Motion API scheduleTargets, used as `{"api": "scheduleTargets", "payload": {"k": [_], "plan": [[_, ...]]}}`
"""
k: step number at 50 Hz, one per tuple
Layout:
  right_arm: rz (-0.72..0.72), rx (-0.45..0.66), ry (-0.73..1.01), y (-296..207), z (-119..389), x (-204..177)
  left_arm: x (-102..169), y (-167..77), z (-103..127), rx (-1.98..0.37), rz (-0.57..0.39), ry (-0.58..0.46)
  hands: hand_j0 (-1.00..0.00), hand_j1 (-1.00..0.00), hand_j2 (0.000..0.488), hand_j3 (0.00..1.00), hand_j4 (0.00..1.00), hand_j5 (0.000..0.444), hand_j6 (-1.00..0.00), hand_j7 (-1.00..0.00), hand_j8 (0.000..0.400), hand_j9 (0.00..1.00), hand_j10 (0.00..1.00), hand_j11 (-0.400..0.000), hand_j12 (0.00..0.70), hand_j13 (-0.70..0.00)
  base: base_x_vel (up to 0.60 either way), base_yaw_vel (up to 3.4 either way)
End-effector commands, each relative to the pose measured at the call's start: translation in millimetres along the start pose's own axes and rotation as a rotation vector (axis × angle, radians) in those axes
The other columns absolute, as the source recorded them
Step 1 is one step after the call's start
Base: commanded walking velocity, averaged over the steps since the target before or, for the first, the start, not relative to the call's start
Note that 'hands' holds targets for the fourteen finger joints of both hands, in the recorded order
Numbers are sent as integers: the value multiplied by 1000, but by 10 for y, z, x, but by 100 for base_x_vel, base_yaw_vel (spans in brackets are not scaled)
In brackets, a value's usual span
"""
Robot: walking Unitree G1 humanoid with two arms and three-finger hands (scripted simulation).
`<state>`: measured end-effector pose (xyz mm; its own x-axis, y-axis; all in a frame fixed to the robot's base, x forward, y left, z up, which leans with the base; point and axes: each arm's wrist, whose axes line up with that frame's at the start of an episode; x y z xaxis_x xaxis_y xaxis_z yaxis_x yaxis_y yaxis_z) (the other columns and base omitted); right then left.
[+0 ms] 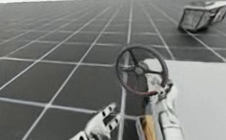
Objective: Pick up and drop off the object
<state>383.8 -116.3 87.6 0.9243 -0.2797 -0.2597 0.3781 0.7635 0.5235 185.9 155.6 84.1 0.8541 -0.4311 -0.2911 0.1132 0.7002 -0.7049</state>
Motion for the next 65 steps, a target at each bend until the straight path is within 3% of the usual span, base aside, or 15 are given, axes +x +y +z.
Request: {"api": "scheduleTargets", "payload": {"k": [1,65], "plan": [[-15,26,-21,-80,60,30,43,-46,4,16,-6,15,0,0,0,1000,1000,0,0,0,0,1000,1000,-400,0,-700,47,28],[-15,26,-21,-80,60,30,43,-46,4,16,-6,15,0,0,0,1000,1000,0,0,0,0,1000,1000,-400,0,-700,55,0]]}}
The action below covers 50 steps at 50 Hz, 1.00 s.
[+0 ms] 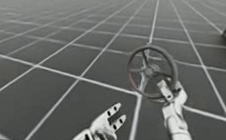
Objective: Pick up and drop off the object
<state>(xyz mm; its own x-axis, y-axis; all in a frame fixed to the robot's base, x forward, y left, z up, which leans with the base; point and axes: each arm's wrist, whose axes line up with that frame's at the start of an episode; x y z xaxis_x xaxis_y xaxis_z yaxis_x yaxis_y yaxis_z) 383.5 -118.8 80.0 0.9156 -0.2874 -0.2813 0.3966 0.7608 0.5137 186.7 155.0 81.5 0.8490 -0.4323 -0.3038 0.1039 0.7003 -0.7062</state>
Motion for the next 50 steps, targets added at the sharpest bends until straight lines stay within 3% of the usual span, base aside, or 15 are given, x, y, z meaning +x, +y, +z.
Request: {"api": "scheduleTargets", "payload": {"k": [1,50], "plan": [[6,32,-34,-21,107,4,26,-61,20,21,-13,3,0,0,0,1000,1000,0,0,0,0,1000,1000,-400,0,-700,53,-13],[6,32,-34,-21,107,4,26,-61,20,21,-13,3,0,0,0,1000,1000,0,0,0,0,1000,1000,-400,0,-700,55,-10]]}}
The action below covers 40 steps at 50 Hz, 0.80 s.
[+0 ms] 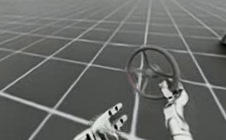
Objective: Pick up and drop off the object
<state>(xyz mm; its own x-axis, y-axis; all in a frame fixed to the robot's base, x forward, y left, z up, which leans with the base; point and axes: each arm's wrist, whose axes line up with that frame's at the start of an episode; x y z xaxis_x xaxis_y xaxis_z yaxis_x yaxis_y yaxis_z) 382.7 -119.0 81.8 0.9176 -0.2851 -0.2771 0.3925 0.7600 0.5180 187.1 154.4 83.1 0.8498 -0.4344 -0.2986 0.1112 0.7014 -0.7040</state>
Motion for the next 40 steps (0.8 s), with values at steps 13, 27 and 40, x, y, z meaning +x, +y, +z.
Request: {"api": "scheduleTargets", "payload": {"k": [13,27,40], "plan": [[1,28,-32,-25,92,16,24,-45,11,15,-8,6,0,0,0,1000,1000,0,0,0,0,1000,1000,-400,0,-700,57,-5],[1,28,-32,-25,92,16,24,-45,11,15,-8,6,0,0,0,1000,1000,0,0,0,0,1000,1000,-400,0,-700,57,-5],[1,28,-32,-25,92,16,24,-45,11,15,-8,6,0,0,0,1000,1000,0,0,0,0,1000,1000,-400,0,-700,57,-5]]}}
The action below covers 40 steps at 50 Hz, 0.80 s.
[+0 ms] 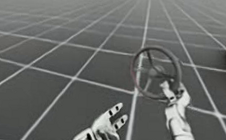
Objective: Pick up and drop off the object
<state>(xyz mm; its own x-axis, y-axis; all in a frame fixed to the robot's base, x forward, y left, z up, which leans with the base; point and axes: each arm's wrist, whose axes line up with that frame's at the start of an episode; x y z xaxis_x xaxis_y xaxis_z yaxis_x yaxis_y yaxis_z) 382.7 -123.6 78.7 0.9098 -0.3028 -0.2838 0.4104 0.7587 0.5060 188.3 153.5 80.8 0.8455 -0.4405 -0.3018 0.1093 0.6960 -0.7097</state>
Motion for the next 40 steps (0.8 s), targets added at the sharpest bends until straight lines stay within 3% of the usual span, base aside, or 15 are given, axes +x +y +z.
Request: {"api": "scheduleTargets", "payload": {"k": [1,40], "plan": [[21,36,-28,25,91,-6,3,-56,24,23,-6,-2,0,0,0,1000,1000,0,0,0,0,1000,1000,-400,0,-700,57,-6],[21,36,-28,25,91,-6,3,-56,24,23,-6,-2,0,0,0,1000,1000,0,0,0,0,1000,1000,-400,0,-700,59,-2]]}}
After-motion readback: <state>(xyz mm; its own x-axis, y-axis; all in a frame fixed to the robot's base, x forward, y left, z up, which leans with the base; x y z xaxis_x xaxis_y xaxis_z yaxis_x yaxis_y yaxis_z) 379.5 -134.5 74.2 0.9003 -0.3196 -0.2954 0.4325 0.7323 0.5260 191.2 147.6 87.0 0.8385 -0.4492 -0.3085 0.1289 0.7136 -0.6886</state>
